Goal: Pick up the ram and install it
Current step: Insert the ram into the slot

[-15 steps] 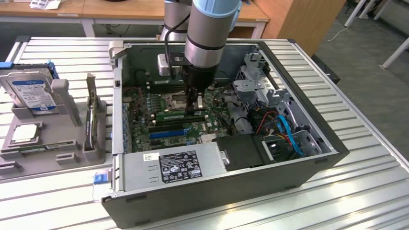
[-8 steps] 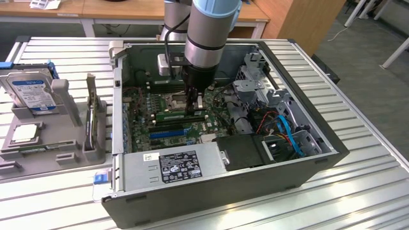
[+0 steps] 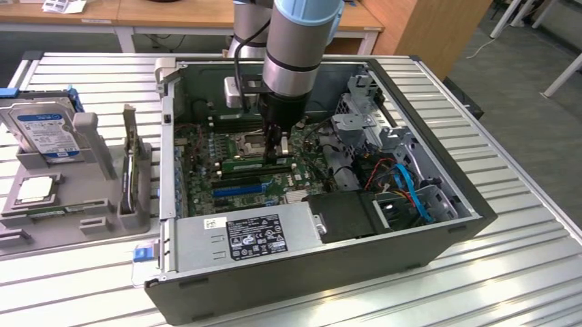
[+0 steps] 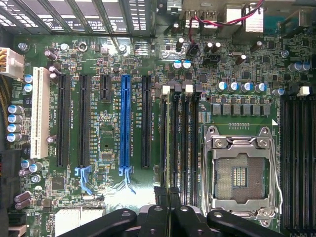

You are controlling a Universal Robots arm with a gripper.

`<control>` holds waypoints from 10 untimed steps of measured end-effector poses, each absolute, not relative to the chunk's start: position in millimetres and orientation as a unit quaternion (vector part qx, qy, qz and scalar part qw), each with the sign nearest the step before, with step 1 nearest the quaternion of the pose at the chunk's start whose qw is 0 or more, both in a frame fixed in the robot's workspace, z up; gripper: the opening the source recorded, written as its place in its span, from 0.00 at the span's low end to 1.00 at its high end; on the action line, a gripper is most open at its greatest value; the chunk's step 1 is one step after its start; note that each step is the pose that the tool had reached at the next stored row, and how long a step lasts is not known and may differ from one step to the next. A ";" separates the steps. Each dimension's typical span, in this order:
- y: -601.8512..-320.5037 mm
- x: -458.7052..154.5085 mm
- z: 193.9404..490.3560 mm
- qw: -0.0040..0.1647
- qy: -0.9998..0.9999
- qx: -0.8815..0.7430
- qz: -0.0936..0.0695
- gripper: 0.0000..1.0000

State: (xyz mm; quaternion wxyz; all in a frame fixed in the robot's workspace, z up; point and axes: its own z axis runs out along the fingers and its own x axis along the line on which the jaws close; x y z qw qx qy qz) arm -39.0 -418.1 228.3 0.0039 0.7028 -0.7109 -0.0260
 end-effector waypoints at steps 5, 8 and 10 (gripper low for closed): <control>-418.2 -39.0 228.2 0.004 -0.711 0.703 -0.026 0.11; -418.2 -39.0 228.1 0.004 -0.711 0.703 -0.026 0.11; -418.1 -39.0 228.1 0.004 -0.711 0.703 -0.026 0.11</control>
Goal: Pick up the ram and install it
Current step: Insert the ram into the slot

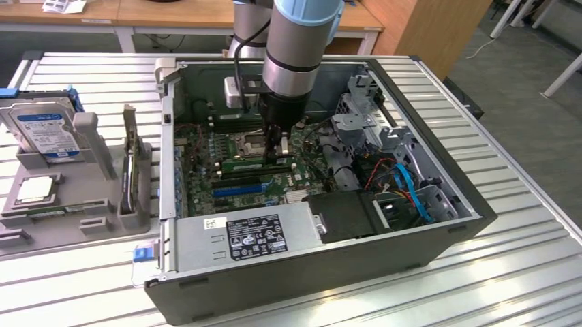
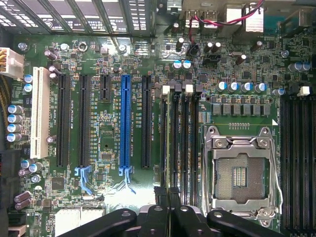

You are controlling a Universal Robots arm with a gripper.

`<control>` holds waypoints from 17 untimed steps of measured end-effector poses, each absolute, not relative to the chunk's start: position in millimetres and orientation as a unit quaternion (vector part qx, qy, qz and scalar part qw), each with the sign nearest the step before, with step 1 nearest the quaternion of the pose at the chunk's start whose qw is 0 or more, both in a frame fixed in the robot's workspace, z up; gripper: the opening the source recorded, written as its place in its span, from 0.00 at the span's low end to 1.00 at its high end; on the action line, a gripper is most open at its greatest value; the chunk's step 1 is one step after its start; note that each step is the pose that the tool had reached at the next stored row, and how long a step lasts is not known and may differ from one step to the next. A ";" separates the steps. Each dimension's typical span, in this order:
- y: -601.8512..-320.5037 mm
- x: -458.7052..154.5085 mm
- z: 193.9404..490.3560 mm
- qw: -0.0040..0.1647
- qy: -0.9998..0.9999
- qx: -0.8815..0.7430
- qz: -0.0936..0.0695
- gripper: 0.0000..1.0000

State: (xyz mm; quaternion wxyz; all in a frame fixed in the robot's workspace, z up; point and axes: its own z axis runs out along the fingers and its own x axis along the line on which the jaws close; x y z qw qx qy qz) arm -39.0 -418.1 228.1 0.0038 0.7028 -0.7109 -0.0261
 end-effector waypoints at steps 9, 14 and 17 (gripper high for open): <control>-418.1 -39.0 227.8 0.004 -0.710 0.704 -0.026 0.11; -418.2 -39.0 227.8 0.004 -0.709 0.704 -0.026 0.11; -418.2 -39.0 227.7 0.004 -0.708 0.705 -0.026 0.11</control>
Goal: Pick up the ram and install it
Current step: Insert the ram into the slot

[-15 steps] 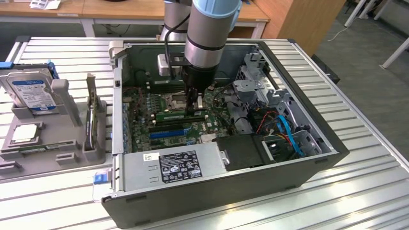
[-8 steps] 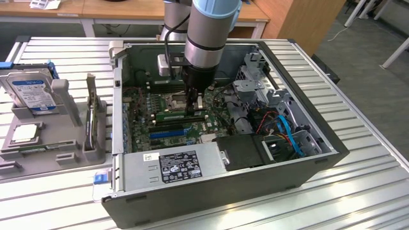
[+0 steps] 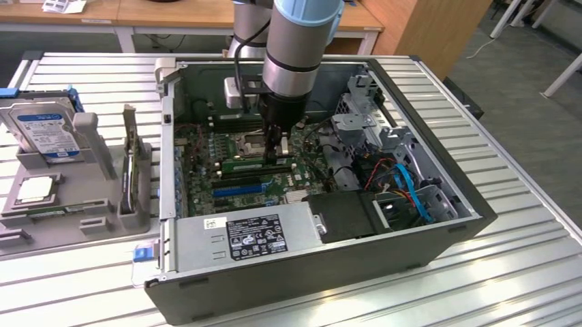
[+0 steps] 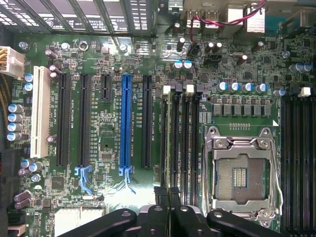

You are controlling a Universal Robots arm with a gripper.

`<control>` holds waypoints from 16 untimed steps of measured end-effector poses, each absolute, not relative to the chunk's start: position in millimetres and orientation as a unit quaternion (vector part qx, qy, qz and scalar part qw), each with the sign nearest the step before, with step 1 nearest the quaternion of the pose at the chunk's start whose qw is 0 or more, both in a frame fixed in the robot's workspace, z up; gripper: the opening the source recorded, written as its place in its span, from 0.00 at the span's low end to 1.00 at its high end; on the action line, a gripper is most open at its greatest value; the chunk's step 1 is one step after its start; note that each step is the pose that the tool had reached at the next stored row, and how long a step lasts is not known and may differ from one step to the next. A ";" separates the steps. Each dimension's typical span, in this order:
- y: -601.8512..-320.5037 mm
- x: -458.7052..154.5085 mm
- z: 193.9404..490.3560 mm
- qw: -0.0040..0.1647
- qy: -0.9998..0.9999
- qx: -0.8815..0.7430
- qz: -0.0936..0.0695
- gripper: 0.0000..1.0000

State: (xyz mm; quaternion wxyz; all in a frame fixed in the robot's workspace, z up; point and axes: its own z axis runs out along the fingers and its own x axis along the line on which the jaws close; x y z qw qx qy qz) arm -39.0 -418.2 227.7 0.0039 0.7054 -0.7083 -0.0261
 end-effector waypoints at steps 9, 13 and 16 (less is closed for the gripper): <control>-418.2 -39.0 227.7 0.004 -0.706 0.708 -0.026 0.11; -418.1 -39.0 227.7 0.004 -0.705 0.709 -0.026 0.11; -418.1 -39.0 227.7 0.004 -0.705 0.709 -0.026 0.11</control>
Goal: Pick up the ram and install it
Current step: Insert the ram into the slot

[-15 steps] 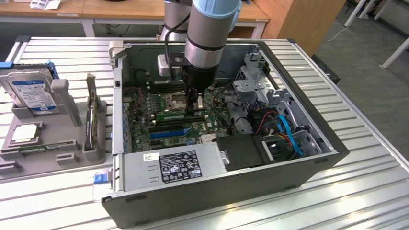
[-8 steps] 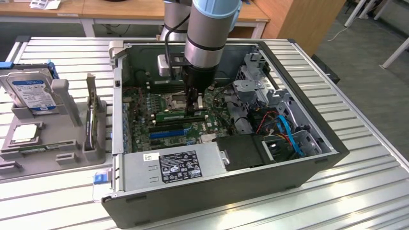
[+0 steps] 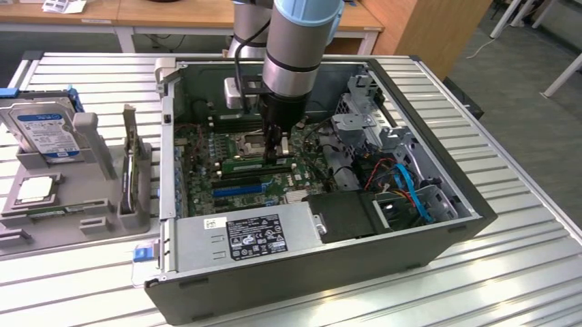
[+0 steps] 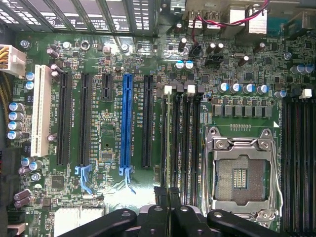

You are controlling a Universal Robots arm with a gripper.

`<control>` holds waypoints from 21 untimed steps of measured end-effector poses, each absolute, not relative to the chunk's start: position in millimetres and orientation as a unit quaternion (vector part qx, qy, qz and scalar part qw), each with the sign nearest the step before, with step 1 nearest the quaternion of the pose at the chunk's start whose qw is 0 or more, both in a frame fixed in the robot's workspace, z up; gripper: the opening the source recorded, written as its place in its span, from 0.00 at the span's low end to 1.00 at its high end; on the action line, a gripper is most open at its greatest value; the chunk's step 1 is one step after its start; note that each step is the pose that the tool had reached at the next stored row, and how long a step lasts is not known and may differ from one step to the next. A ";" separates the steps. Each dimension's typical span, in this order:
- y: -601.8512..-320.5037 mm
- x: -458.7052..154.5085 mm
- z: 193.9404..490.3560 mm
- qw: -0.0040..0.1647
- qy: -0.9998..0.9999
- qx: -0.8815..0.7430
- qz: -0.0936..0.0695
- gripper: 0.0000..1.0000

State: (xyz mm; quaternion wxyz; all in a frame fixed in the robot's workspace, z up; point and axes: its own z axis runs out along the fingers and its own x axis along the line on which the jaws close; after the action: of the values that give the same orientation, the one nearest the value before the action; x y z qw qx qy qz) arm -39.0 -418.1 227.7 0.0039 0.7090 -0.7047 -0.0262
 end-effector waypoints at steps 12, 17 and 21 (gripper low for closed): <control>-418.1 -39.0 224.9 0.004 -0.705 0.709 -0.026 0.11; -418.2 -39.0 224.2 0.004 -0.705 0.709 -0.026 0.11; -418.1 -39.0 224.2 0.004 -0.705 0.709 -0.026 0.11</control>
State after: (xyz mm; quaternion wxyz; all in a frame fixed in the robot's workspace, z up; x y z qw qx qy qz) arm -39.0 -418.1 224.2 0.0039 0.7090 -0.7047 -0.0262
